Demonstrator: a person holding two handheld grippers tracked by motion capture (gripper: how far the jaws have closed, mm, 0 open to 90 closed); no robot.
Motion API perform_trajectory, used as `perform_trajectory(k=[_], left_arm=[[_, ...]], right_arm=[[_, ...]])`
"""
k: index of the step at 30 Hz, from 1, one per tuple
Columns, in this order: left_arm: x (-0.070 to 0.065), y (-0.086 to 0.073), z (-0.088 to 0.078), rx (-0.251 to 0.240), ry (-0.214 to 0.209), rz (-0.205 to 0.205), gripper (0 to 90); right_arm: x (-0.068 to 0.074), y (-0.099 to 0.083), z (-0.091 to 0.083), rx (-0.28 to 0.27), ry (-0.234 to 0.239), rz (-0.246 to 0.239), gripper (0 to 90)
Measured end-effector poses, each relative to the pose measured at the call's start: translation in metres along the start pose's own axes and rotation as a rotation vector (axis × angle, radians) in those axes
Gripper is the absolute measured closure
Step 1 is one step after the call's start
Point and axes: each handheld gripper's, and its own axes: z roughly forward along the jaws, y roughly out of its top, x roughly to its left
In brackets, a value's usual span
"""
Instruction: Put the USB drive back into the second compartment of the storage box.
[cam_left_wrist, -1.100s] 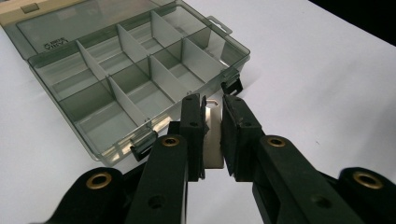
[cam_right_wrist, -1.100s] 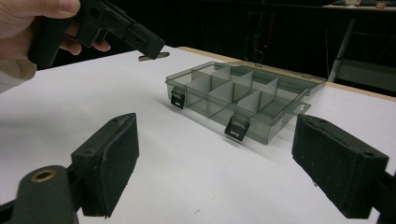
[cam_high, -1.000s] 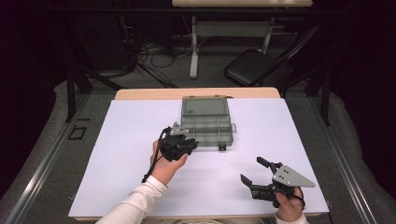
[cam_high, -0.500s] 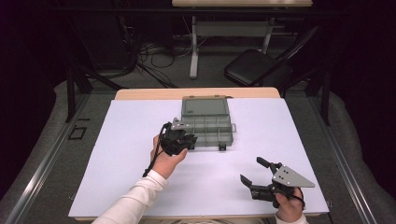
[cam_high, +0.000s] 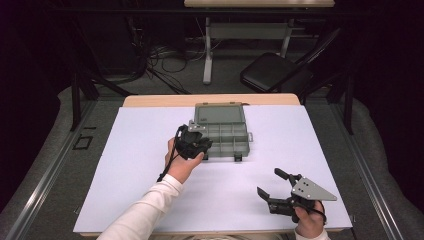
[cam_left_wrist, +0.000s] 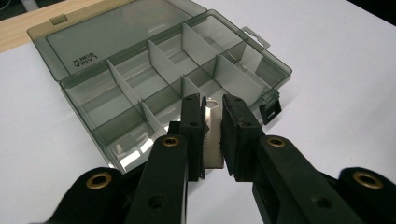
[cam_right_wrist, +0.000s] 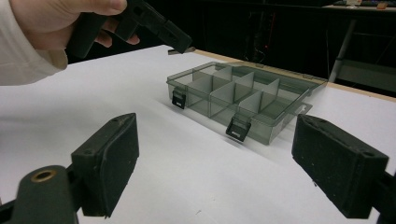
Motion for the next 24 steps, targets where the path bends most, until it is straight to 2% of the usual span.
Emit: perform_trajectory(k=[10, 23, 24], left_arm=[[0.007, 0.013, 0.016, 0.01, 0.012, -0.031, 78.8], [0.011, 0.028, 0.027, 0.012, 0.033, -0.021, 78.8], [0.012, 0.029, 0.029, 0.002, 0.036, -0.023, 78.8]], right_arm=[[0.0, 0.0, -0.001, -0.001, -0.001, 0.003, 14.5], [0.0, -0.001, -0.001, -0.005, -0.002, 0.005, 14.4], [0.0, -0.001, -0.002, -0.004, -0.003, 0.004, 14.4]])
